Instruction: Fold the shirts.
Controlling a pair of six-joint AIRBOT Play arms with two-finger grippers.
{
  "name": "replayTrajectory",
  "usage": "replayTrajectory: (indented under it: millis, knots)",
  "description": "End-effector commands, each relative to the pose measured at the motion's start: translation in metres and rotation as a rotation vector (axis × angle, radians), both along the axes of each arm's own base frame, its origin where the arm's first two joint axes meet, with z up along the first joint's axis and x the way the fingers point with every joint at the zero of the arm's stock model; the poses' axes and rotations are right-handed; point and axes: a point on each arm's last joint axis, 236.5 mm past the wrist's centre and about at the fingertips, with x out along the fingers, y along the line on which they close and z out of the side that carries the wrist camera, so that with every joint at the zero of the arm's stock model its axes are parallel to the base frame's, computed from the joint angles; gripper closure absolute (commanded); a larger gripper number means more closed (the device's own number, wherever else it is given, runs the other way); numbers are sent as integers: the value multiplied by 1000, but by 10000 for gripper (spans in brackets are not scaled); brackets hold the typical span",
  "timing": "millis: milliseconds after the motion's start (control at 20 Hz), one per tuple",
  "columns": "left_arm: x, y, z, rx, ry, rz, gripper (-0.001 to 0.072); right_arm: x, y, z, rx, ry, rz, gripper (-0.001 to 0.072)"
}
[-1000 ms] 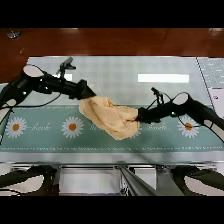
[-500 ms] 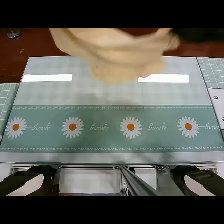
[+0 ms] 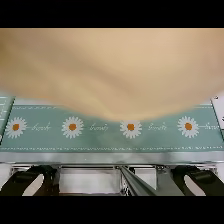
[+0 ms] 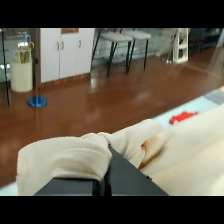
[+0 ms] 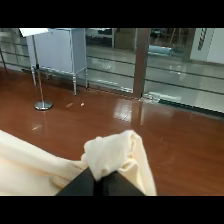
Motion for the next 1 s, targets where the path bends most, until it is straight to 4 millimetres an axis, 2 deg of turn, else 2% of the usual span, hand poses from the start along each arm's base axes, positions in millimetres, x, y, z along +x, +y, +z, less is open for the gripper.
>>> replayTrajectory:
  millis: [0, 150, 300, 400, 500, 600, 650, 750, 850, 950]
  knots:
    - [-39, 0, -60, 120, 222, -34, 688, -29, -5, -30, -73, 97, 2, 688]
    - [-35, 0, -137, 192, 504, -72, 687, -10, -2, -90, -124, 321, 18, 688]
    - [-8, -2, -227, 176, 768, -85, 687, 35, 16, -162, -88, 541, 68, 688]
    - [16, -5, -299, 121, 939, -62, 687, 75, 21, -224, -48, 658, 46, 688]
    - [29, -10, -383, 132, 1071, -70, 687, 114, 18, -294, -3, 757, -13, 688]
    - [50, -12, -452, 107, 1148, -9, 687, 148, 24, -360, 97, 836, -57, 688]
    - [69, -8, -476, 85, 1144, 51, 687, 165, 23, -390, 123, 868, -86, 688]
    - [107, -3, -499, 21, 1131, 148, 687, 198, 22, -431, 161, 928, -139, 688]
    - [135, -11, -512, -39, 1146, 151, 686, 232, 28, -455, 221, 953, -156, 687]
    - [154, -23, -520, -90, 1211, 128, 686, 258, 34, -474, 269, 1008, -165, 686]
